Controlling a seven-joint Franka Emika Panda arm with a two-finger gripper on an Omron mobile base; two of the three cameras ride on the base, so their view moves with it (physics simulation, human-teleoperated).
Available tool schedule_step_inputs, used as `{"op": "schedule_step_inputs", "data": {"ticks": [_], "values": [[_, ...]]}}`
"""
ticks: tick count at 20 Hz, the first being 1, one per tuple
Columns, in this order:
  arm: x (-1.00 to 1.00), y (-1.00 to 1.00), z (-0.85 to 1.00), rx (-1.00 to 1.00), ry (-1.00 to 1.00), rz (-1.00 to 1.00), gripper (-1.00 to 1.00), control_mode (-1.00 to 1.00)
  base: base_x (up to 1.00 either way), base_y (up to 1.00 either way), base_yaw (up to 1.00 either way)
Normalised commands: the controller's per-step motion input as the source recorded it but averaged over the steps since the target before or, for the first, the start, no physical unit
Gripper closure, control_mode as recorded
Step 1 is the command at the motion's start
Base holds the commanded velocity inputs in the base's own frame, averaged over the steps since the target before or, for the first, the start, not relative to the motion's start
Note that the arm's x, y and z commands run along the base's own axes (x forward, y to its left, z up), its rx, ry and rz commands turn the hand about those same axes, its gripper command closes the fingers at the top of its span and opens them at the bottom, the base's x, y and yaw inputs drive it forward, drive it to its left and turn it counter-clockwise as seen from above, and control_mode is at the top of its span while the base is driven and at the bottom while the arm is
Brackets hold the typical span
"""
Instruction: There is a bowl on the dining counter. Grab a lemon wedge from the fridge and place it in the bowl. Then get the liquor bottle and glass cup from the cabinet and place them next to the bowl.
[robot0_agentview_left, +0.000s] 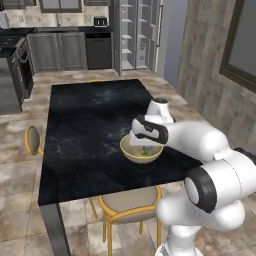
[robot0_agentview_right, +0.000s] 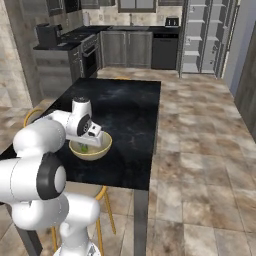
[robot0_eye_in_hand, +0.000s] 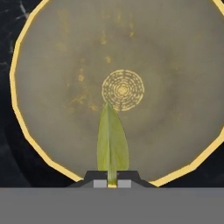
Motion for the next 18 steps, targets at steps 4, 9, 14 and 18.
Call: {"op": "schedule_step_inputs", "data": {"ticks": [4,9,14,18], "values": [[0.00,0.00,-0.12,0.00,0.00,0.00,1.00,-1.00,0.00,0.00,0.00],[0.02,0.00,-0.09,0.00,0.00,0.00,-1.00,-1.00,0.00,0.00,0.00],[0.01,0.00,-0.01,0.00,-0.05,-0.01,-1.00,-1.00,0.00,0.00,0.00],[-0.06,0.00,0.17,0.00,-0.15,-0.03,-1.00,-1.00,0.00,0.00,0.00]]}}
